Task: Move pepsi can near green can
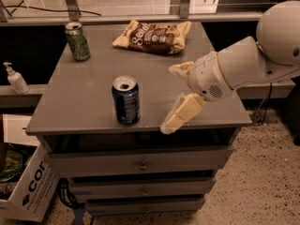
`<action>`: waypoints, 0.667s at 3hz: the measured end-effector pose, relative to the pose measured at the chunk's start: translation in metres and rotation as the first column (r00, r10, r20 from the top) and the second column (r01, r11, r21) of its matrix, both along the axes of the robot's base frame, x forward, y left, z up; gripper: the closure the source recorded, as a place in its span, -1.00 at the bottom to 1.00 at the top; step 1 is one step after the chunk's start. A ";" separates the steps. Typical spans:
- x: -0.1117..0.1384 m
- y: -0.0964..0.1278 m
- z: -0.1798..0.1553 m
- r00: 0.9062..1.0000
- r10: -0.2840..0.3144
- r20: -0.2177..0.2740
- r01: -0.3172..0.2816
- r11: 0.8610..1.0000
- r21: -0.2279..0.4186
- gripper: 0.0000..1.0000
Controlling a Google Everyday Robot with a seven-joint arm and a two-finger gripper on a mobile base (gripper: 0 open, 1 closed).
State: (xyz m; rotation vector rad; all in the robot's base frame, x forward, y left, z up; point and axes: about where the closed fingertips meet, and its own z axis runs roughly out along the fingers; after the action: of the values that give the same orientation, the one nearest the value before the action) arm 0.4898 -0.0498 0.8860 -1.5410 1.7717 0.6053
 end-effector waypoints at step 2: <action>0.019 0.033 -0.016 0.998 0.018 0.062 -0.029 0.983 0.180 -1.00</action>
Offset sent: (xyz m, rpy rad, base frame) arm 0.0360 0.0523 -0.0256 0.3163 -0.0992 0.0257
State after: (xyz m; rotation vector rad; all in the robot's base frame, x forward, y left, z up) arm 0.5091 -0.0167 0.8698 -1.4423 1.6089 0.7039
